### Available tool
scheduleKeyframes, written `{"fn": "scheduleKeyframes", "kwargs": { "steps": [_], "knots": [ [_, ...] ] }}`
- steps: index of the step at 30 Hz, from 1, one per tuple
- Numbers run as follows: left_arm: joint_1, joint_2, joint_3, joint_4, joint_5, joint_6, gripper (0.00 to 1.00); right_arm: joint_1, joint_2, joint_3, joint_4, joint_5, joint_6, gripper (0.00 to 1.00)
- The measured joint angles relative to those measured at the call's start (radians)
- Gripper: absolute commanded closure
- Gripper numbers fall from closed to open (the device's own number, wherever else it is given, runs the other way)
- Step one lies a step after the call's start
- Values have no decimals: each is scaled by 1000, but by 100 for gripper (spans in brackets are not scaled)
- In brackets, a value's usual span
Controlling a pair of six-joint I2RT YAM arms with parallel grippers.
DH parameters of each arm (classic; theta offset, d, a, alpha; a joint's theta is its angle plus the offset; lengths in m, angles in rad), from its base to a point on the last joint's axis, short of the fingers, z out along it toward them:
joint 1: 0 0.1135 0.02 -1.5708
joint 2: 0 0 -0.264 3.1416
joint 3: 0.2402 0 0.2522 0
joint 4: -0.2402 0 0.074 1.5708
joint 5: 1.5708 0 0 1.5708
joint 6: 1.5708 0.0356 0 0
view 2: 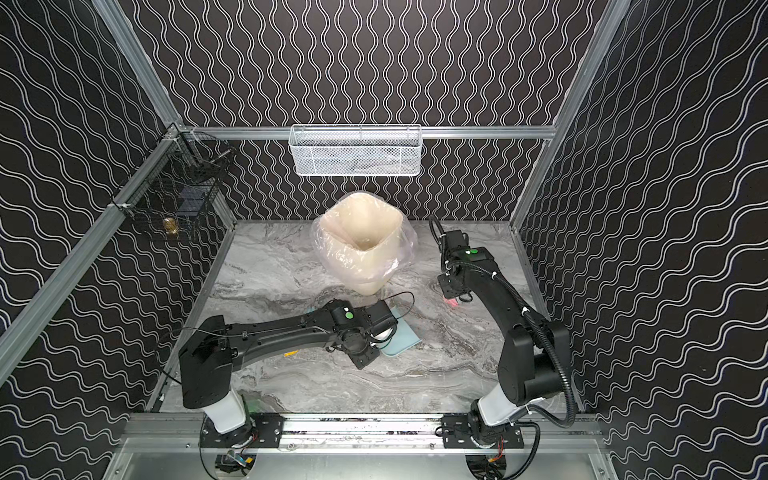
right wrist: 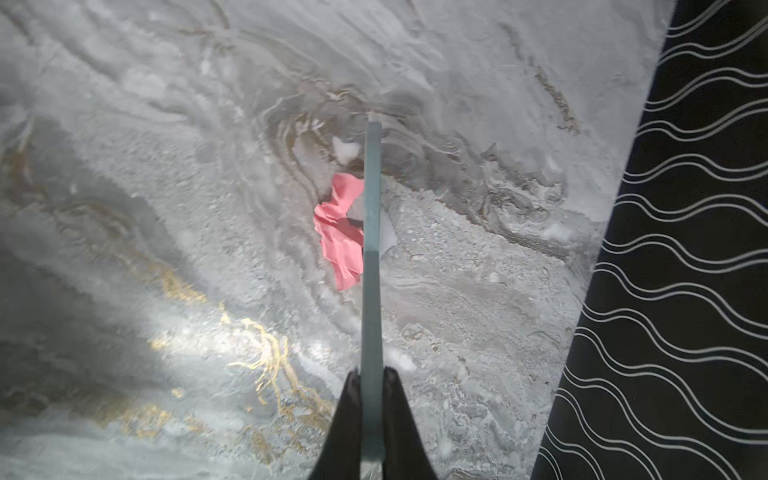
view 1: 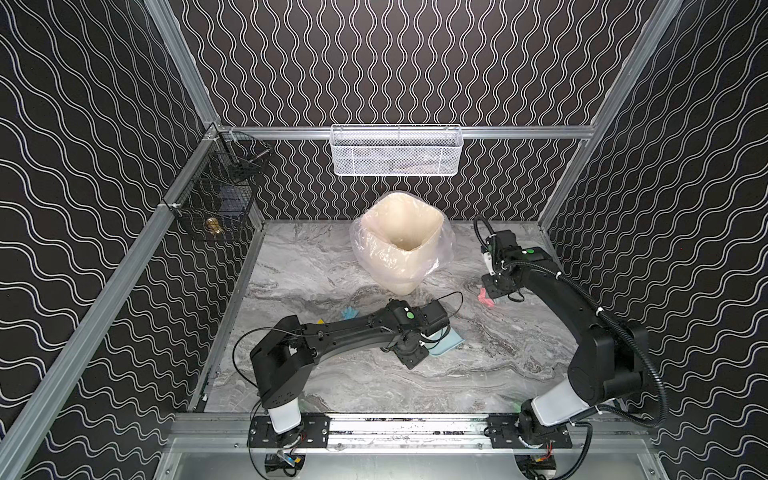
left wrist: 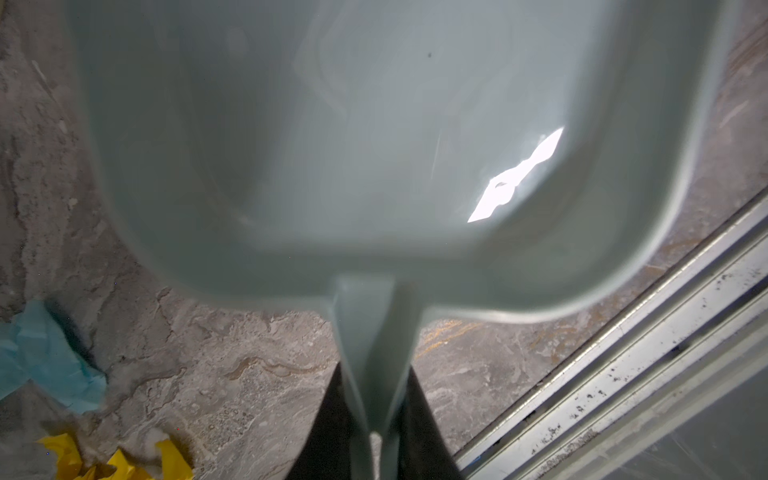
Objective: Sweep away the paper scraps from the table
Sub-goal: 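Bring the dustpan down beside the pink scrap while the right lowers the brush behind it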
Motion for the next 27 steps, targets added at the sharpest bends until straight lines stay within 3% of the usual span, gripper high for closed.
{"fn": "scheduleKeyframes", "kwargs": {
  "steps": [13, 20, 27],
  "knots": [
    [3, 83, 24, 17, 27, 2, 100, 129, -65, -13, -123, -33, 5, 100],
    [5, 155, 89, 9, 39, 29, 100, 109, -101, 0, -148, 30, 11, 100],
    [6, 235, 179, -14, 45, 53, 100, 87, -43, 0, -142, 48, -3, 100]
  ]
}}
